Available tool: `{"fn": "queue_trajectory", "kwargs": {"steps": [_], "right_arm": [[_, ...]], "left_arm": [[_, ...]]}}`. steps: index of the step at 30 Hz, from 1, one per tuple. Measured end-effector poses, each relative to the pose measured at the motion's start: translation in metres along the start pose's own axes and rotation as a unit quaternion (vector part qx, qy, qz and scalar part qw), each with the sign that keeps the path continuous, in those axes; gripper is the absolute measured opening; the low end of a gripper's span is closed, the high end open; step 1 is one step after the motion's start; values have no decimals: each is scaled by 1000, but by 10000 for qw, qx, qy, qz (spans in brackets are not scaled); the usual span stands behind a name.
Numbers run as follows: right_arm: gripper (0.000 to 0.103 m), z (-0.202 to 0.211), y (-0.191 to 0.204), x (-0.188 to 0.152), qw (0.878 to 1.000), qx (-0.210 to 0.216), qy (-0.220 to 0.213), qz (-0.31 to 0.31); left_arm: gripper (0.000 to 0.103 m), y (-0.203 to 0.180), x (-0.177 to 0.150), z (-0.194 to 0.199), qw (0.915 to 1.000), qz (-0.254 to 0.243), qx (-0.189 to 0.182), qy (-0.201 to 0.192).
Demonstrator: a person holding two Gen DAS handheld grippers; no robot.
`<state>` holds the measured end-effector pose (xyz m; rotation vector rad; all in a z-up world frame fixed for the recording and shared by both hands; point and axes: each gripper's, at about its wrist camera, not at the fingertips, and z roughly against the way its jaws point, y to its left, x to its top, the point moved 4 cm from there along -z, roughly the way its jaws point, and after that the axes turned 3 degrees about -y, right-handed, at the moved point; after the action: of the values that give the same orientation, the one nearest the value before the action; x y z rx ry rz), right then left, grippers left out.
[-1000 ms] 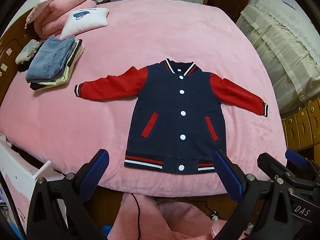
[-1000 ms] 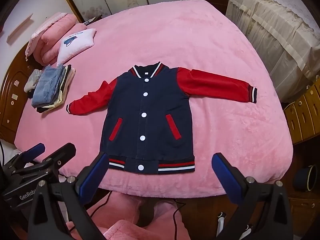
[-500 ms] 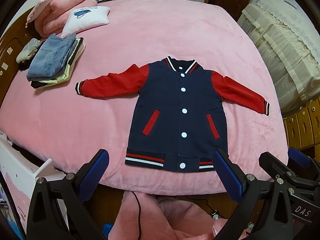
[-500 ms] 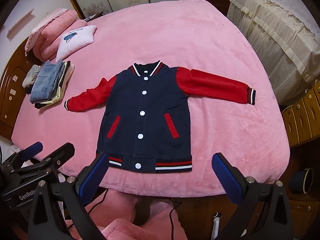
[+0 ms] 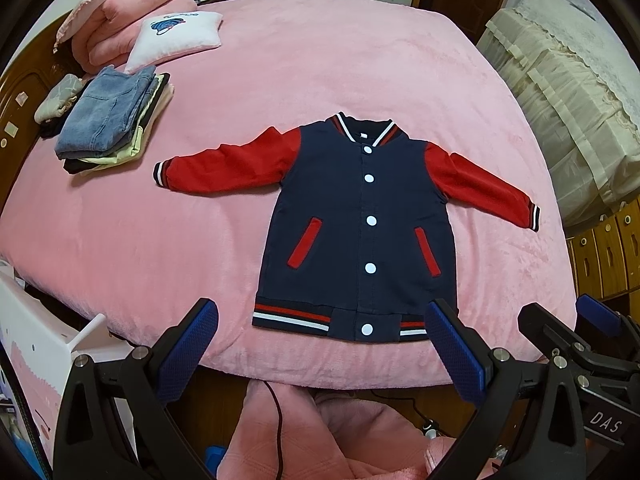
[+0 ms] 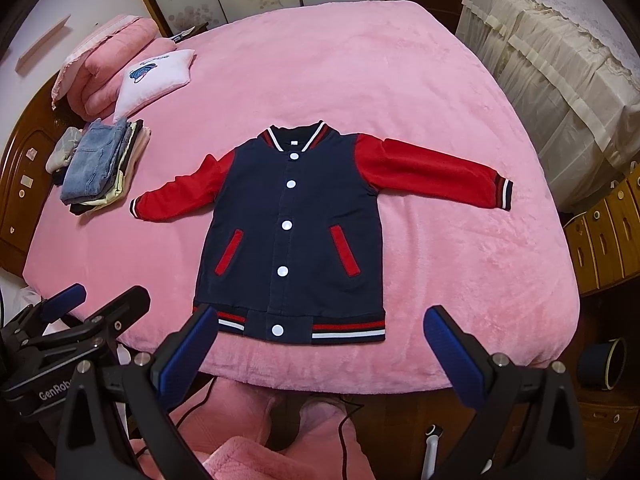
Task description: Fold large clothes
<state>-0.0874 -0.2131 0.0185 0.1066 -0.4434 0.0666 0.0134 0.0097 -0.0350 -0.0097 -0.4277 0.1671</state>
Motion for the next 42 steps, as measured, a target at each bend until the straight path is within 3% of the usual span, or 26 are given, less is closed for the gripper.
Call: {"fn": "queue_trajectory", "kwargs": {"steps": [30,42], "right_arm": [[103,2,2,5,10000,23,-36,88],[103,-15,9,1,9984,512,183,-141]], "left_arm": [[101,2,3,4,10000,19,37,-30],[101,17,-10,-10,9993,132,-12,356]]}}
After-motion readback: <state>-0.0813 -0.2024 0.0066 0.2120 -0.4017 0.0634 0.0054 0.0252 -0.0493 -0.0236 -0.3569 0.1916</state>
